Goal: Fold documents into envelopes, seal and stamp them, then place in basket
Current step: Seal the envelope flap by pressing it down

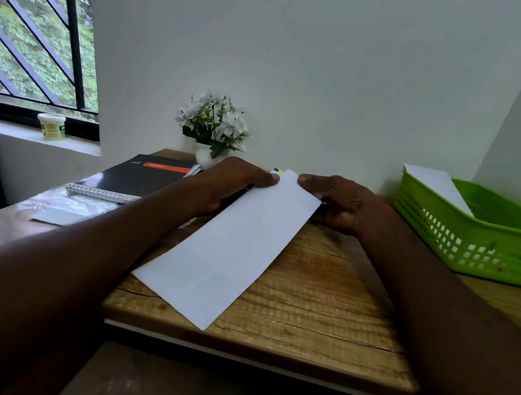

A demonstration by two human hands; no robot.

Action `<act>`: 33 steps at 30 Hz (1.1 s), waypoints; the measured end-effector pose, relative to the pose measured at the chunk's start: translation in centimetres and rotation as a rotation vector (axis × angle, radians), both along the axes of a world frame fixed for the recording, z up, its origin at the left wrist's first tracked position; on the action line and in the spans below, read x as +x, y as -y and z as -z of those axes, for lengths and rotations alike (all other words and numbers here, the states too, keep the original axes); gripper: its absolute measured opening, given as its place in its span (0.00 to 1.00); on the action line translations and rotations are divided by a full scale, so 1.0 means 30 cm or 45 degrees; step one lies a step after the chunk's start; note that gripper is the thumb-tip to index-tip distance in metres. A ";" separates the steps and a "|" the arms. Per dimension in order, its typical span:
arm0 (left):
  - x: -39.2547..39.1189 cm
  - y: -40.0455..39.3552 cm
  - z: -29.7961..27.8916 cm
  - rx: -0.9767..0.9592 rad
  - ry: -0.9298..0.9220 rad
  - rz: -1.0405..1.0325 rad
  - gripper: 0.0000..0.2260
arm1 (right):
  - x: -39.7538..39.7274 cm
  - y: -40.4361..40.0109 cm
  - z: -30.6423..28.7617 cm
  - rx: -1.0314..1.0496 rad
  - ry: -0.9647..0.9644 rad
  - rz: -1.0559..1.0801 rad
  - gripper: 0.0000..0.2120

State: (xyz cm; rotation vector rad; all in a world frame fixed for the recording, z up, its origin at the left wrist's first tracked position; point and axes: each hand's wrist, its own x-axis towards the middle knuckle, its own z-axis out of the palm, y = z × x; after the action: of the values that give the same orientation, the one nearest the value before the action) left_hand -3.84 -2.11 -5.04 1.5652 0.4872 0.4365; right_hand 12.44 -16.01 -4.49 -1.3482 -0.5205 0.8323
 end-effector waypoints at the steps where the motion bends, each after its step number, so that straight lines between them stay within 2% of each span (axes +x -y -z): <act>1: 0.000 0.002 -0.001 -0.015 0.004 -0.001 0.16 | -0.004 0.000 -0.002 0.021 0.007 0.007 0.12; 5: 0.001 0.006 -0.002 -0.018 0.011 -0.014 0.16 | -0.016 0.003 -0.011 0.105 -0.058 -0.017 0.12; 8: 0.004 -0.002 0.000 0.001 0.034 -0.054 0.15 | -0.009 0.002 -0.009 0.073 -0.102 -0.053 0.13; 12: 0.012 -0.008 0.001 0.022 0.065 -0.097 0.16 | -0.013 0.003 -0.005 -0.025 -0.099 -0.076 0.21; 20: 0.004 0.002 -0.007 0.025 0.060 -0.092 0.14 | -0.020 0.018 -0.017 0.000 -0.160 -0.065 0.09; 27: -0.005 0.006 -0.014 -0.004 0.042 -0.056 0.11 | -0.016 0.013 -0.014 -0.026 -0.104 -0.084 0.06; 33: -0.009 0.005 -0.018 0.029 0.020 -0.041 0.14 | -0.010 0.017 -0.017 -0.017 -0.188 -0.127 0.16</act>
State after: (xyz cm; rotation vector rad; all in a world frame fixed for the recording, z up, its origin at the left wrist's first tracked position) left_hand -4.11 -2.27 -4.49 1.5764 0.4972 0.4802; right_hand 12.15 -16.54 -3.97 -1.2695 -0.4700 1.0105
